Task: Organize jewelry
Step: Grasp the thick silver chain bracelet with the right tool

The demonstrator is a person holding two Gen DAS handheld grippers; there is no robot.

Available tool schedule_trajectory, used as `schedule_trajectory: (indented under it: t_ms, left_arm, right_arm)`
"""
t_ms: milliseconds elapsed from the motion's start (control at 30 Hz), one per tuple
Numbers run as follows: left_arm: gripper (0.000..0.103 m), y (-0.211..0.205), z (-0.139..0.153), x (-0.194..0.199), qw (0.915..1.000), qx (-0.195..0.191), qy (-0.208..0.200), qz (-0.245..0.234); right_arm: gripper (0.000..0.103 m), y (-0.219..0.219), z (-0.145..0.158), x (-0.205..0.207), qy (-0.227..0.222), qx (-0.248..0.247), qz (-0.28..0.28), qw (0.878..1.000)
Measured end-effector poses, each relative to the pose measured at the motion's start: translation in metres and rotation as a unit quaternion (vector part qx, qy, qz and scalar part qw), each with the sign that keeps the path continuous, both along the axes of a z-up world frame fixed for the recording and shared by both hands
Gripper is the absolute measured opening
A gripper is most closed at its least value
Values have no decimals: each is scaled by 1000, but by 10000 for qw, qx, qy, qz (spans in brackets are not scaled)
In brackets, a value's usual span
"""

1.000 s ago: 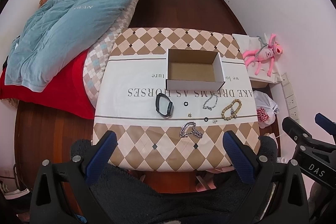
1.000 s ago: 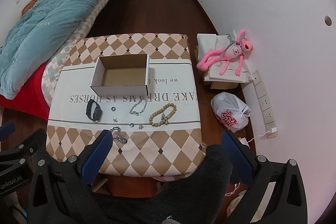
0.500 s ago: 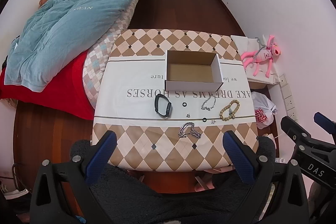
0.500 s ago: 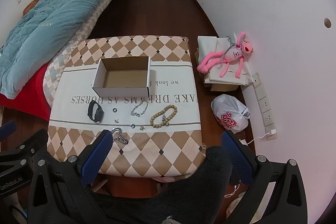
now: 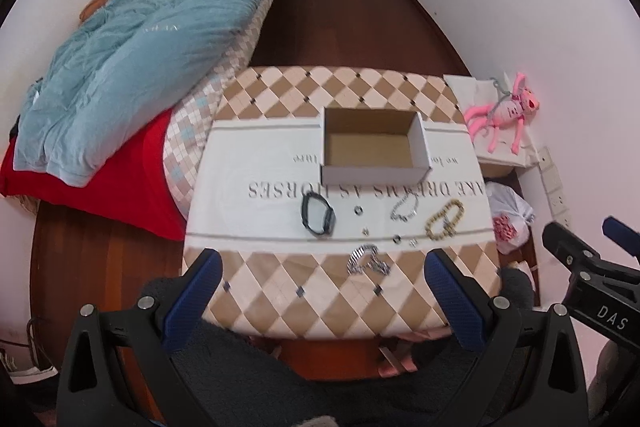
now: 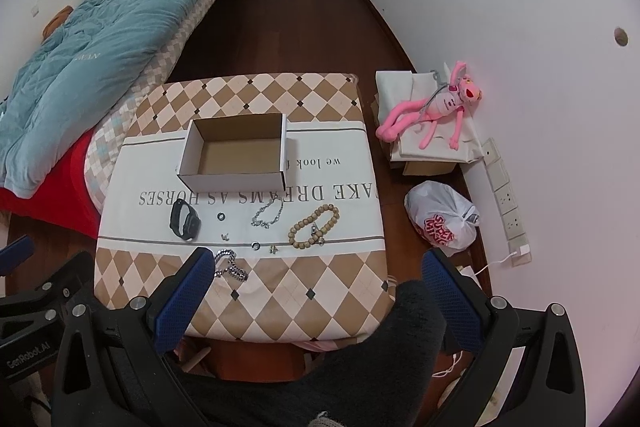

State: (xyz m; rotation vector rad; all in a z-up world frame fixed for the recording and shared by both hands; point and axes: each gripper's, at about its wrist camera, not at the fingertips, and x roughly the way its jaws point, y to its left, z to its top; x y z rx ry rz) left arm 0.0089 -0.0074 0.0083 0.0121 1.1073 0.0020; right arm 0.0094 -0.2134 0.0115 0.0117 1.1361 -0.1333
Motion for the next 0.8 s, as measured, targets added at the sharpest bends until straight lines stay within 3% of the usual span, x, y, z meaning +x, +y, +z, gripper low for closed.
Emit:
schedule_trajectory:
  t_ms: [167, 333, 567, 733, 800]
  left_arm:
    - [103, 8, -33, 23, 9986, 513, -70, 116]
    - [103, 26, -87, 43, 9944, 1008, 184, 270]
    - [103, 57, -161, 45, 9887, 1212, 767, 440]
    - [103, 72, -196, 40, 9851, 1259, 1063, 497]
    - [103, 75, -203, 39, 9846, 1250, 1110, 514]
  right_arm:
    - [103, -6, -44, 17, 265, 269, -191, 9991]
    - [102, 1, -117, 38, 798, 620, -209, 9947]
    - [85, 46, -225, 49, 1557, 750, 64, 9849]
    - [75, 79, -267, 49, 1693, 589, 338, 9832]
    - [65, 89, -278, 47, 1743, 520, 441, 9823]
